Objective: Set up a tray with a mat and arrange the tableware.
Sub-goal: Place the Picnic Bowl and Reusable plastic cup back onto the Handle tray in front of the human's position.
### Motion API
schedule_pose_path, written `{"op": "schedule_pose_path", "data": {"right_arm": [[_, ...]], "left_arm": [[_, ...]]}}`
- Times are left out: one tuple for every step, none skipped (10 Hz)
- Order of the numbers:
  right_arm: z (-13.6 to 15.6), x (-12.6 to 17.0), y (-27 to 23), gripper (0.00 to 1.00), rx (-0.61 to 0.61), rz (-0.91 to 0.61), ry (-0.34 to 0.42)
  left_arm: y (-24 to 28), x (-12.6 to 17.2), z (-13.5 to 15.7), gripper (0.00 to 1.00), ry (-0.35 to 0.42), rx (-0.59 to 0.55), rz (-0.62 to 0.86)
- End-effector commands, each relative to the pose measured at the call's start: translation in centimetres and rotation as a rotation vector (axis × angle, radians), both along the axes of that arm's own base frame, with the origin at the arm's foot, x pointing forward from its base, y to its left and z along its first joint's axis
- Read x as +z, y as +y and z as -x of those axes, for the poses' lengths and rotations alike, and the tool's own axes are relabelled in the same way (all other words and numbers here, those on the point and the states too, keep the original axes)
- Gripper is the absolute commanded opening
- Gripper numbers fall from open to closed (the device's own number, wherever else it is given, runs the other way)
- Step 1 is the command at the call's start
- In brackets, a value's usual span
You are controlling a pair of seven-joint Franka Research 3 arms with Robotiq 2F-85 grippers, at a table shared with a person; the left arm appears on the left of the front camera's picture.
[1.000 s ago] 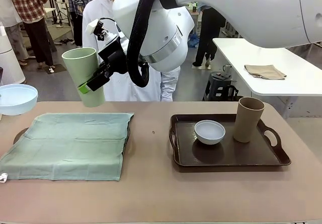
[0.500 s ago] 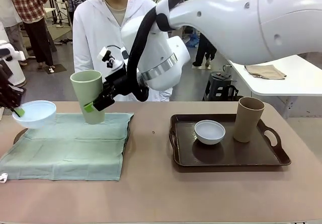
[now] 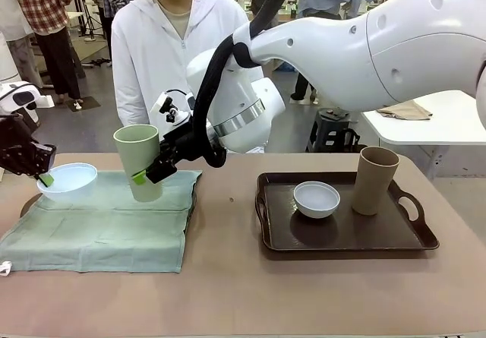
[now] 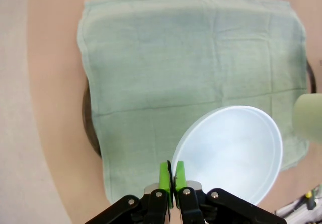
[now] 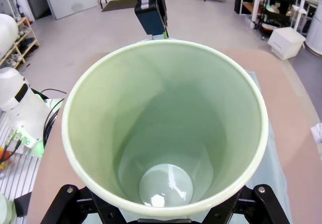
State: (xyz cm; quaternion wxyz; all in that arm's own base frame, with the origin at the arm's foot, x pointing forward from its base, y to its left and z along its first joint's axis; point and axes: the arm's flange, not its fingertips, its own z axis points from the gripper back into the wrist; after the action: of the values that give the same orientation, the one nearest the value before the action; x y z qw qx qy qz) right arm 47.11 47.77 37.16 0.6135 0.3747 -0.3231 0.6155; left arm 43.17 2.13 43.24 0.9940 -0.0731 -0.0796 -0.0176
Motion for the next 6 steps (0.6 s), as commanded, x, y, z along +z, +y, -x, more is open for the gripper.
{"op": "schedule_pose_path", "data": {"right_arm": [[0.0, 0.2, 0.1, 0.83, 0.02, -0.012, -0.008], [0.0, 0.0, 0.0, 0.83, 0.0, 0.0, 0.0], [-0.4, -1.4, -0.1, 0.83, 0.016, -0.019, 0.019], [-1.0, -2.5, -0.1, 0.83, 0.032, -0.026, 0.018], [-1.2, -3.2, 0.1, 0.83, 0.034, -0.024, 0.016], [-1.5, -3.7, 0.0, 0.83, 0.036, -0.026, 0.009]], "left_arm": [[-0.1, -0.2, 0.1, 0.04, 0.002, -0.006, -0.019], [0.0, 0.0, 0.0, 0.04, 0.0, 0.0, 0.0], [-0.4, -1.2, 0.0, 0.04, -0.004, -0.026, -0.011], [-0.6, -2.3, -0.6, 0.04, -0.001, -0.021, -0.012], [-0.6, -3.3, -1.1, 0.04, -0.015, -0.014, -0.026], [-0.5, -4.0, -1.9, 0.04, -0.038, -0.013, -0.011]]}}
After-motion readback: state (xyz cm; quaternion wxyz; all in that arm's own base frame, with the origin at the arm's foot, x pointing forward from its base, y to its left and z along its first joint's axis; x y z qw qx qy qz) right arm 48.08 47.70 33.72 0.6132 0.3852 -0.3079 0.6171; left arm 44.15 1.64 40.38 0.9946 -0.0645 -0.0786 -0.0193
